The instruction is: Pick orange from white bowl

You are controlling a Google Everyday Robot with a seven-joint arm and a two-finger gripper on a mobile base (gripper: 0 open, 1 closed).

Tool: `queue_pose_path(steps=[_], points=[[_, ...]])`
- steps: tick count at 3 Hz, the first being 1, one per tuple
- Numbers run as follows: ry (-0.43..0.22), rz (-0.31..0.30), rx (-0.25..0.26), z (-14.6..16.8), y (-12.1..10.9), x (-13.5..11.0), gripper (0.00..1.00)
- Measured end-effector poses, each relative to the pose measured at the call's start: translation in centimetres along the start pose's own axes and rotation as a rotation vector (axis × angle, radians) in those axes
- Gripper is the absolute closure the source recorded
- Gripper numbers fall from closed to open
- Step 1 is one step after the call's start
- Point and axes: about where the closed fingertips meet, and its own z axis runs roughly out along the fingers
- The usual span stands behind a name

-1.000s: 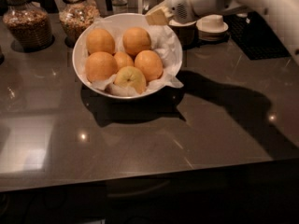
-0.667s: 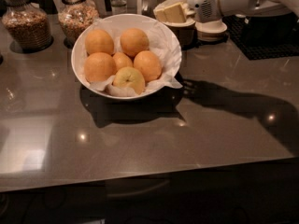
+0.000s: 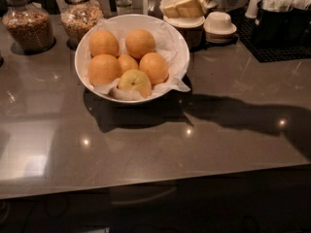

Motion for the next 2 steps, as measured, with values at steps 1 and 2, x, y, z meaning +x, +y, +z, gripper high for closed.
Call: queue_pose_path(steps=[1, 2], points=[[0.055, -0.08, -0.054, 2.4, 0.0, -0.3, 1.0], [0.124, -0.097, -0.071, 5.9, -1.2, 0.6, 0.81]])
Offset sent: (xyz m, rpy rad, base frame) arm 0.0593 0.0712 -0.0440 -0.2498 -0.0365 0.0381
